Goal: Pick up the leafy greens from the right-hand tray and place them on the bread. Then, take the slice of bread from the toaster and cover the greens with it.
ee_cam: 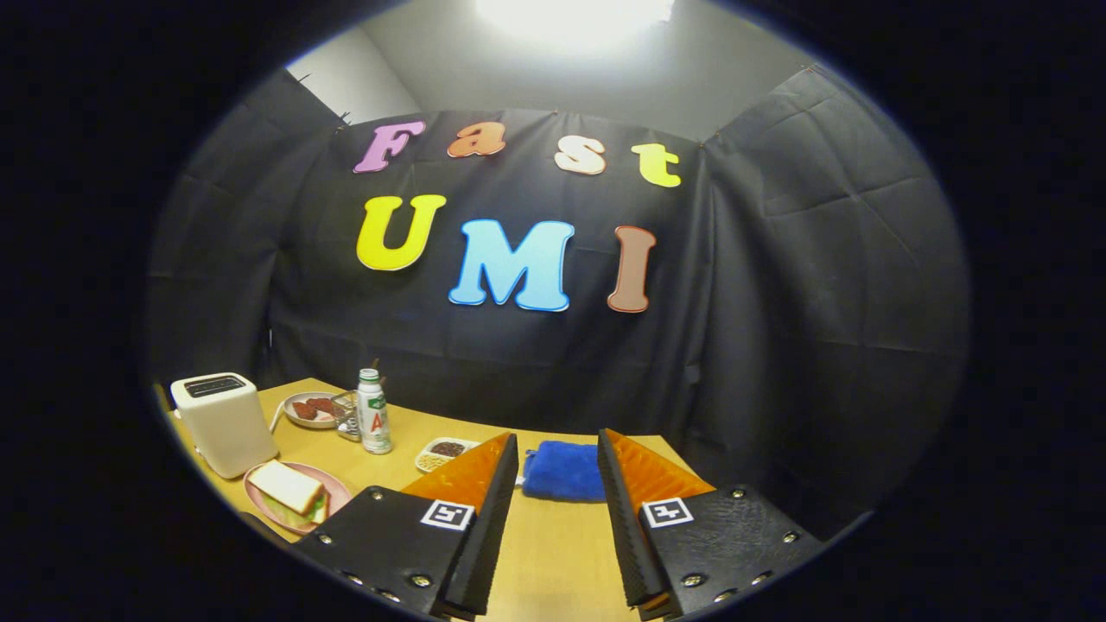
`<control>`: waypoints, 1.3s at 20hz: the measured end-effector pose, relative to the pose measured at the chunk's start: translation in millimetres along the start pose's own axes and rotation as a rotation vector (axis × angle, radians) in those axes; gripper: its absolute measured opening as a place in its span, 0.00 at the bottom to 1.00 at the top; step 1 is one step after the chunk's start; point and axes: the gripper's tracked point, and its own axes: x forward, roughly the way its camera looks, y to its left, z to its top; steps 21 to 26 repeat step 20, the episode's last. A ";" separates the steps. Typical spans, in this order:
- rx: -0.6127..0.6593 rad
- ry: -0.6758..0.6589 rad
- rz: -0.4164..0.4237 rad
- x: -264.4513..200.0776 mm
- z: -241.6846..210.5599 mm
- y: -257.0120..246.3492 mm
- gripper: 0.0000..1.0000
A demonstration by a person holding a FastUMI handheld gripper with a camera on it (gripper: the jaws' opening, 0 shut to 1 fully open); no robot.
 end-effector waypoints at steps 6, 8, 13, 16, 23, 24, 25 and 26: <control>-0.025 0.004 -0.098 0.3 -34.5 -118.8 0.57; -0.015 0.015 -0.132 3.1 -51.0 -157.8 0.56; 0.037 0.009 -0.093 18.4 -96.0 -211.7 0.57; 0.079 -0.079 0.014 31.3 -105.9 -219.4 0.57; 0.115 -0.147 0.122 51.0 -122.8 -224.6 0.59; 0.115 -0.147 0.122 51.0 -122.8 -224.6 0.59; 0.115 -0.147 0.122 51.0 -122.8 -224.6 0.59; 0.115 -0.147 0.122 51.0 -122.8 -224.6 0.59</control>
